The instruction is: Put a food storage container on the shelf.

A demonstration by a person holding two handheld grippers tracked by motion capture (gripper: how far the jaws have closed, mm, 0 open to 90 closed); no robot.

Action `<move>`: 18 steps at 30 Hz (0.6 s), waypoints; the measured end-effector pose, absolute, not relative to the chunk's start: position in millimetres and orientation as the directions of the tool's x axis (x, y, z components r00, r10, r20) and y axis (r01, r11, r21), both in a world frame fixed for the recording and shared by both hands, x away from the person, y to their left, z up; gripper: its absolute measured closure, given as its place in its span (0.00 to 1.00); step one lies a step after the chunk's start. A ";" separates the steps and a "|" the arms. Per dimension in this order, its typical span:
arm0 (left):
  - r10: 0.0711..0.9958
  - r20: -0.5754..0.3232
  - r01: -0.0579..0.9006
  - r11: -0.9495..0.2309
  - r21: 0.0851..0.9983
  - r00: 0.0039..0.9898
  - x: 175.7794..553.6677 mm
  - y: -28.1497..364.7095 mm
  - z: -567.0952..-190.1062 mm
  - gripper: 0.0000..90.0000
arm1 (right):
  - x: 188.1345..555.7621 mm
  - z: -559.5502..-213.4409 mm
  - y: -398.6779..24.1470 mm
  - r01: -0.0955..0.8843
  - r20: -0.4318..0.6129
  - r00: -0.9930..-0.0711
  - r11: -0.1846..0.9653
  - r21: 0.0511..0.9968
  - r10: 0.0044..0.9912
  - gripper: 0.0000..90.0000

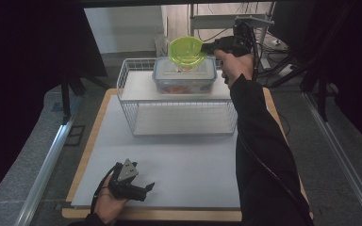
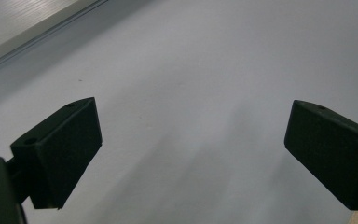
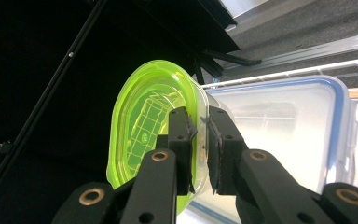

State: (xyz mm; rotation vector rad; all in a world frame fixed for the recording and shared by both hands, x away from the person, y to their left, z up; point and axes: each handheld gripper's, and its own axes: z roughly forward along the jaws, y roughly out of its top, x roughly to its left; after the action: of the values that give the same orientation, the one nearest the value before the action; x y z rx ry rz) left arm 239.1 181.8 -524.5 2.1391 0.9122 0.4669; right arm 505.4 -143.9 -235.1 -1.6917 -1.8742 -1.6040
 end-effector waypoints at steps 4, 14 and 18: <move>0.732 0.037 0.460 -0.466 0.756 0.681 239.0 181.4 -524.8 0.04 | 511.2 -237.4 -141.1 0.795 0.697 -0.331 -0.210 0.569 0.636 0.90; 0.729 0.038 0.456 -0.467 0.757 0.683 238.5 181.2 -524.7 0.04 | 518.2 -239.2 -139.2 0.809 0.709 -0.295 -0.228 0.542 0.640 0.89; 0.729 0.039 0.456 -0.468 0.757 0.684 238.3 181.1 -524.7 0.04 | 519.0 -239.9 -139.6 0.810 0.711 -0.295 -0.227 0.540 0.638 0.88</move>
State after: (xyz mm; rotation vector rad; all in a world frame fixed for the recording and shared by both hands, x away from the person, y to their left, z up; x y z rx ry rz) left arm 238.3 181.1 -524.7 2.1430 0.9052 0.4655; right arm 519.0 -139.6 -239.9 -1.7550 -1.8392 -1.5457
